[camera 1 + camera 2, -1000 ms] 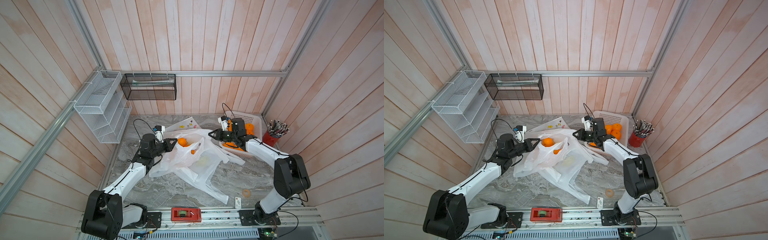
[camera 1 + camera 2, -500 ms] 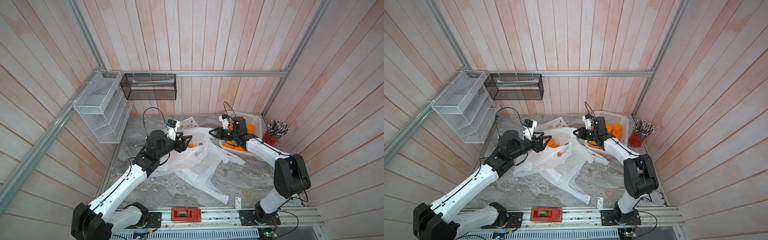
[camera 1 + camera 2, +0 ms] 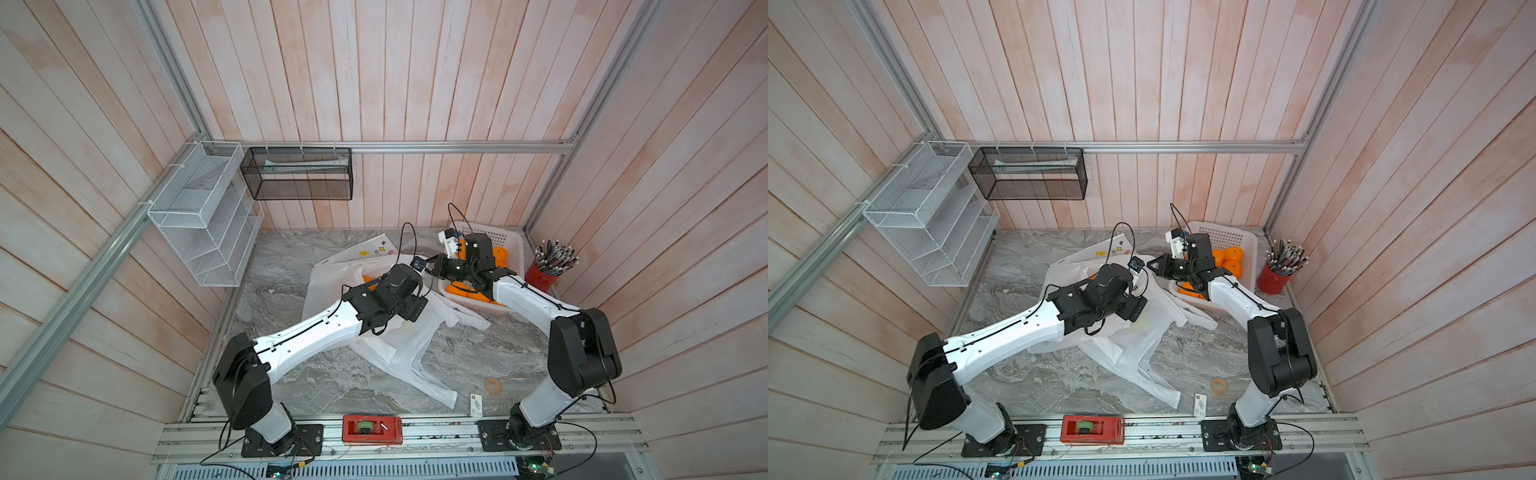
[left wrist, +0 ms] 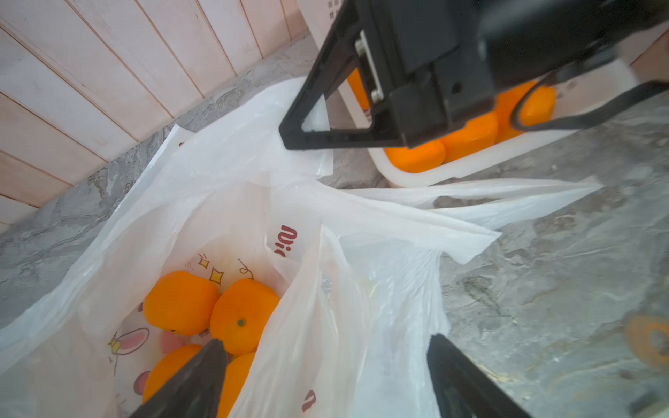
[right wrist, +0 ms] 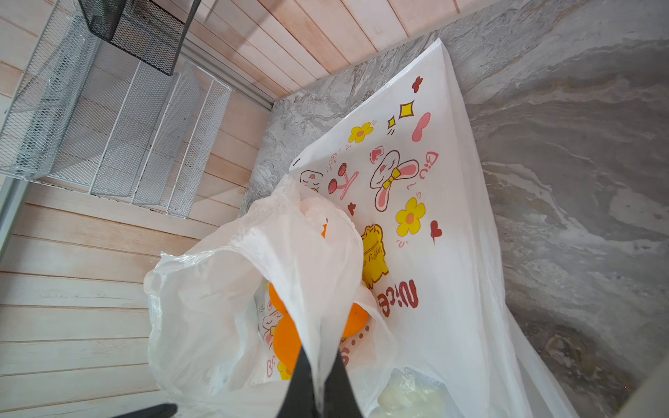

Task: Place the oranges into plastic bags & tie knots
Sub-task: Adjust the plastic bag.

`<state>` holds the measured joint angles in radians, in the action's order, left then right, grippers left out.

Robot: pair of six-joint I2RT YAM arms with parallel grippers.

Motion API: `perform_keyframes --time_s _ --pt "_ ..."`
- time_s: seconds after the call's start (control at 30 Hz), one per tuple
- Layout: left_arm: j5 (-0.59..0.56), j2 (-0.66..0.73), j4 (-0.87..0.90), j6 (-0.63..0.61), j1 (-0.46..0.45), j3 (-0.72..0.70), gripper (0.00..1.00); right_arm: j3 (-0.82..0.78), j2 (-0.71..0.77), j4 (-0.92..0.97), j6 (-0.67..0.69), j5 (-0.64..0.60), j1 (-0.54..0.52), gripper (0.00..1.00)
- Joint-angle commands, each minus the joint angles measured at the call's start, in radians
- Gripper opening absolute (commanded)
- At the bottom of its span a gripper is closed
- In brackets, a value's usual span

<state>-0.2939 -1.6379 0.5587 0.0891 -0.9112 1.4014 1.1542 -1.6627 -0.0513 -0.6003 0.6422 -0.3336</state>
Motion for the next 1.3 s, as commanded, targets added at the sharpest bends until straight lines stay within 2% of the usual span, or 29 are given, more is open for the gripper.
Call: perform_keyframes --time_s 0.0,0.13,0.47,0.57,0.7,0.83,1.03,1.17,1.27 --pt "-0.083 -0.072 0.127 0.033 -0.006 0.083 0.95 0.028 -0.006 -0.003 -0.003 0.005 0.004 0.00" --pt "-0.104 -0.168 0.176 0.059 -0.010 0.169 1.00 0.027 -0.006 -0.005 -0.003 0.007 0.004 0.00" --pt "-0.195 -0.303 0.227 0.070 -0.031 0.260 1.00 0.027 -0.011 -0.006 -0.004 0.011 0.004 0.00" --pt "-0.218 -0.322 0.217 0.054 -0.035 0.262 0.96 0.026 -0.015 -0.010 -0.009 0.013 0.004 0.00" --pt "-0.227 -0.323 0.193 0.043 -0.067 0.253 0.77 0.026 -0.020 -0.013 -0.015 0.018 0.002 0.00" --pt "-0.221 -0.301 0.167 0.033 -0.069 0.222 0.51 0.028 -0.020 -0.009 -0.015 0.012 0.004 0.00" --pt "-0.210 -0.195 0.084 0.015 -0.069 0.135 0.13 0.042 -0.013 0.001 -0.019 0.015 0.003 0.00" --pt "-0.222 -0.081 0.009 -0.006 -0.068 0.063 0.06 0.052 0.002 -0.013 -0.027 0.037 0.001 0.00" --pt "-0.229 0.044 -0.063 -0.078 -0.063 -0.002 0.02 0.079 0.013 -0.018 -0.037 0.066 -0.006 0.00"
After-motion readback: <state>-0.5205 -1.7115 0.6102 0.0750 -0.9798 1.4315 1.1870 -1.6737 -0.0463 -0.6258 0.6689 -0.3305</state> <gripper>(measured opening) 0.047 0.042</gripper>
